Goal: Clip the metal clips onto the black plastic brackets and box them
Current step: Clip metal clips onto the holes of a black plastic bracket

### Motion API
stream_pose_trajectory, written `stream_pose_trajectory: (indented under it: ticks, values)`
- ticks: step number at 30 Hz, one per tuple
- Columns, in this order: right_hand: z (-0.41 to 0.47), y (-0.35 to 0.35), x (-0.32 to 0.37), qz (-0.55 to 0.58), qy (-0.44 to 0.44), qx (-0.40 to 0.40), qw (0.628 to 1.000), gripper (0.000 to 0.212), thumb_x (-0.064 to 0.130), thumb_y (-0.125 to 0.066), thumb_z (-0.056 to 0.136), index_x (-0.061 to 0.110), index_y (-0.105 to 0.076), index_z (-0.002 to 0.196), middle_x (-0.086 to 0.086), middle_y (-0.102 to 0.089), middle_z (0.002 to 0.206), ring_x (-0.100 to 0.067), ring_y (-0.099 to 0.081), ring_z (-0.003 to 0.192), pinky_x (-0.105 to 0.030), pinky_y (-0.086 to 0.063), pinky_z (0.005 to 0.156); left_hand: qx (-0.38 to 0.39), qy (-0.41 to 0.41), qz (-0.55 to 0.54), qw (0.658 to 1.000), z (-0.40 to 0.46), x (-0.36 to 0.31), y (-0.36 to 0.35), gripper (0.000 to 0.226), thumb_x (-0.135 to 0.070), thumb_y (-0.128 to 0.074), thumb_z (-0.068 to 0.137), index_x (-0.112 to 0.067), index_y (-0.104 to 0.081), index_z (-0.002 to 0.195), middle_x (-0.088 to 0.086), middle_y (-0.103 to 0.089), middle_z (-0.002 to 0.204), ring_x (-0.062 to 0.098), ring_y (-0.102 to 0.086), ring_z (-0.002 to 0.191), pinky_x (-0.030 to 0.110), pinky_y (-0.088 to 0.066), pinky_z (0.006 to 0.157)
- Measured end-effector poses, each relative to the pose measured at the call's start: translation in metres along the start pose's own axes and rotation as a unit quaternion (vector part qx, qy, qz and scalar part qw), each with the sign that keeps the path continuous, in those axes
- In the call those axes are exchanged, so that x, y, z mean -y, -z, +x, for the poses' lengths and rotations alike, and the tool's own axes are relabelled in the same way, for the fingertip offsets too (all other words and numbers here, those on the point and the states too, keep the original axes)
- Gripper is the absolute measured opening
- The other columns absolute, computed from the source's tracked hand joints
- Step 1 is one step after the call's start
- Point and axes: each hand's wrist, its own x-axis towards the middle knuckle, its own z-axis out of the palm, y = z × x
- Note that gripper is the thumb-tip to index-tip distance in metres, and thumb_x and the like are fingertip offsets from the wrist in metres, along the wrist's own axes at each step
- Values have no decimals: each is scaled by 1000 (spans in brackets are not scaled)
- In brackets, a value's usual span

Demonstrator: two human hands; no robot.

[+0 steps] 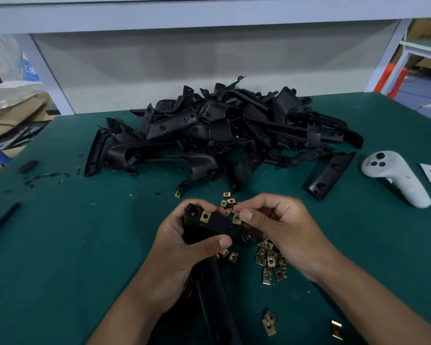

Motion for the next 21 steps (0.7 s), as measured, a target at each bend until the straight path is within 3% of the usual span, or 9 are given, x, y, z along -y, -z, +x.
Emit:
stream_pose_trajectory:
  ticks: [3, 6, 12, 16, 21]
  values:
    - [0, -1, -2, 12, 4, 0, 1000, 20, 21, -72, 84, 8, -78, 97, 7, -77, 88, -1, -69, 82, -12, -51, 72, 6, -5, -1, 1000, 0, 1, 0, 39, -7, -88, 62, -24, -69, 92, 6, -73, 104, 20, -71, 97, 25, -56, 79]
    - [-1, 0, -2, 13, -3, 8, 1000, 17, 24, -73, 83, 13, -80, 94, 7, -77, 90, -1, -69, 83, -12, -51, 73, 0, -19, 11, 1000, 1, 1, 1, 39, -8, -88, 63, -23, -68, 93, 7, -73, 104, 20, -70, 95, 25, -56, 78]
    - [2, 2, -5, 31, -27, 22, 999, 18, 32, -75, 82, 18, -79, 93, -8, -74, 95, -16, -66, 84, -27, -54, 75, 6, -25, 21, 999, 1, 2, 1, 37, -10, -88, 67, -22, -68, 96, 9, -74, 105, 20, -71, 94, 24, -56, 77]
    - [1, 2, -6, 31, -14, 21, 999, 16, 31, -75, 81, 19, -79, 90, -7, -75, 94, -13, -68, 85, -22, -54, 78, 17, -18, 37, 999, 0, 1, 1, 36, -12, -87, 69, -22, -68, 97, 8, -74, 105, 19, -70, 92, 23, -56, 77]
    - [-1, 1, -3, -43, 59, 17, 997, 18, 25, -69, 85, 10, -75, 93, 13, -71, 75, 6, -61, 67, -8, -47, 64, 16, -11, 53, 998, 0, 1, 2, 37, -14, -88, 68, -20, -67, 97, 9, -72, 100, 20, -66, 78, 26, -56, 71]
